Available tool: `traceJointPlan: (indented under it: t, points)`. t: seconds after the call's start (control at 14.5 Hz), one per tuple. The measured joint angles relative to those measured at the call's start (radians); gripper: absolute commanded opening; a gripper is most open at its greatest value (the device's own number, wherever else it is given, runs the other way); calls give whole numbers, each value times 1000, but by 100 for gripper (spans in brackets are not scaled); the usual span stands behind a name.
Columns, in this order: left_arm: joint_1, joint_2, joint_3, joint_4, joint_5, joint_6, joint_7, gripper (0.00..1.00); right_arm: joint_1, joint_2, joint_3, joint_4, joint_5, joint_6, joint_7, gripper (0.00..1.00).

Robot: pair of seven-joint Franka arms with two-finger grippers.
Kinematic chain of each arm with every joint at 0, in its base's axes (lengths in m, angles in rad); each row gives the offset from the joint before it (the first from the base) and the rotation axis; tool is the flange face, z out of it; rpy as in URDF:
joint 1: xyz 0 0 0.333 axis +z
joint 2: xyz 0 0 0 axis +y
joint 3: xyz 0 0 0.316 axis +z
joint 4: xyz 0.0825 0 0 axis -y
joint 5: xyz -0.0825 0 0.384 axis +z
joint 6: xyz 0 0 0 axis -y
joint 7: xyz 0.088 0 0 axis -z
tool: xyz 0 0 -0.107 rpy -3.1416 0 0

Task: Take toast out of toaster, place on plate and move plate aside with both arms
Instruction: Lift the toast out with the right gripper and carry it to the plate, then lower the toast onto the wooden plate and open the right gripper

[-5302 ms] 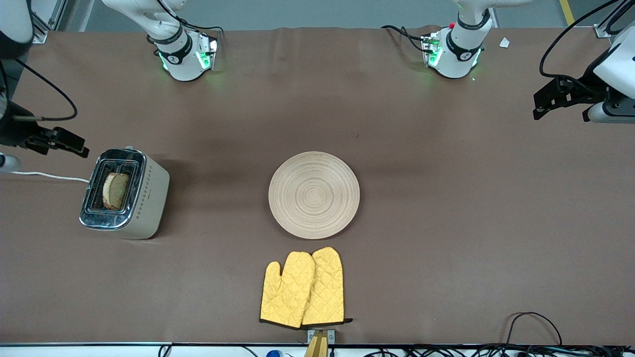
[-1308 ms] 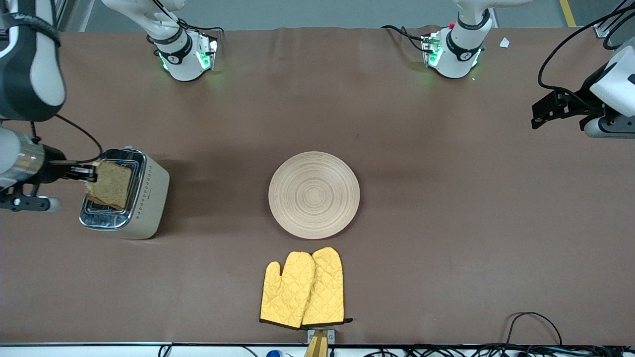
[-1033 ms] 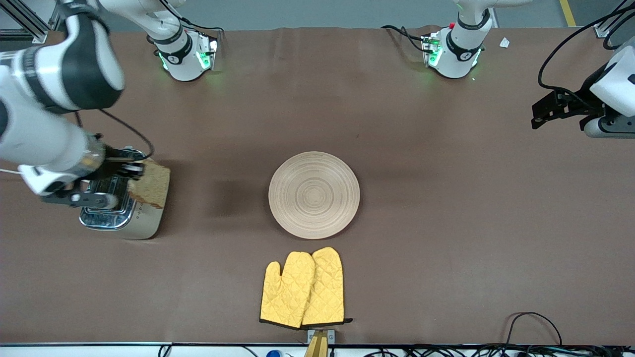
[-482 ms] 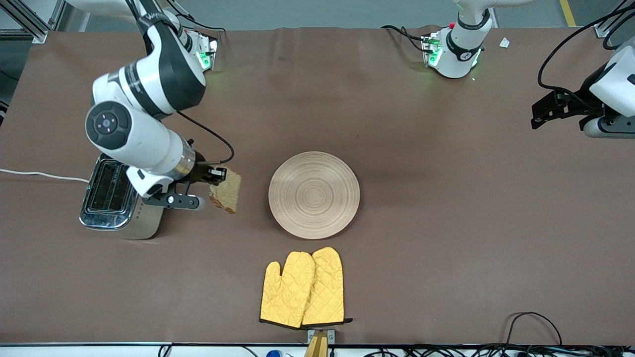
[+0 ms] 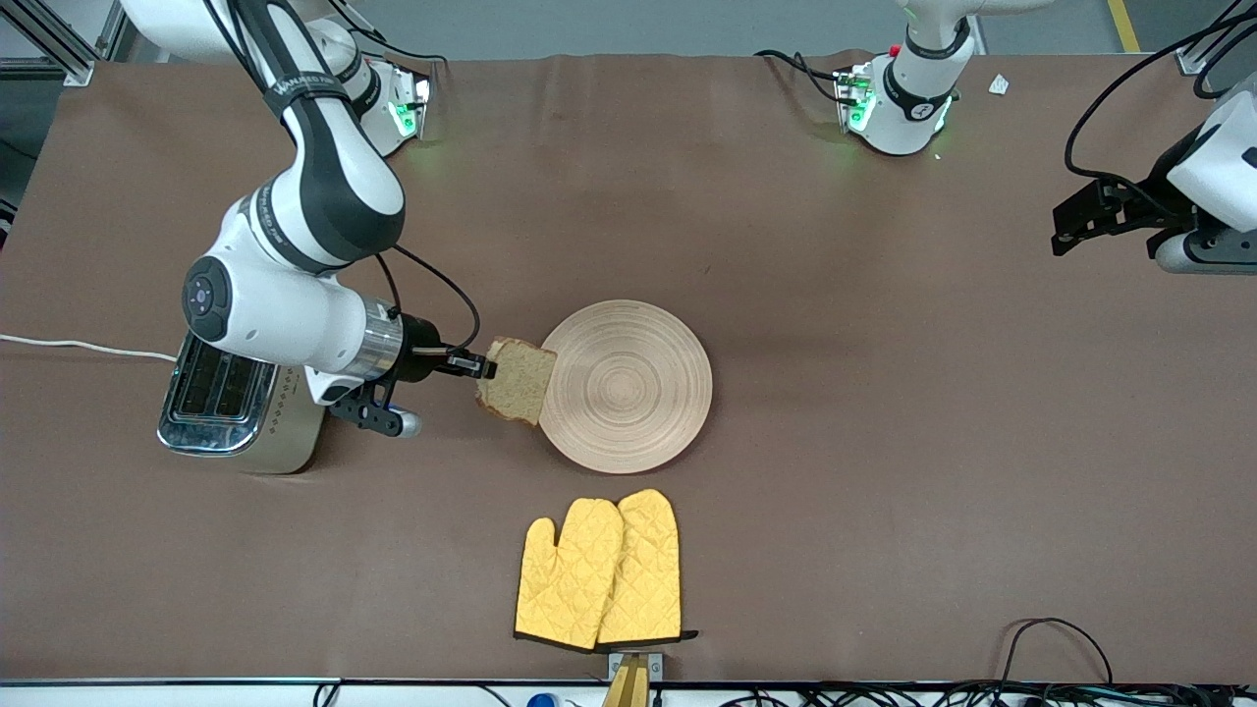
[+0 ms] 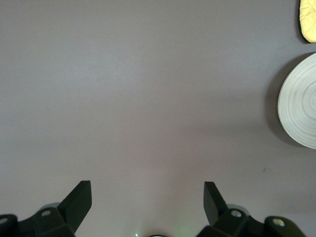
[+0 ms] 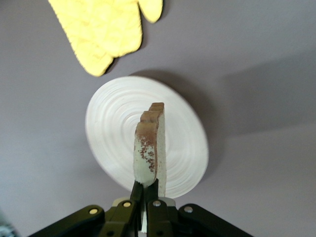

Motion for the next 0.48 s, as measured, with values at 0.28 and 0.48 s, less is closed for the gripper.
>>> traceJointPlan:
  t: [0.28,0.48]
  points:
    - [0,10,0,0,0,0,0,100,75,0,9,-12,30,42,89,0]
    - [-2,18,0,0,0,0,0,100,181,3,11,-23,31,112,150,0]
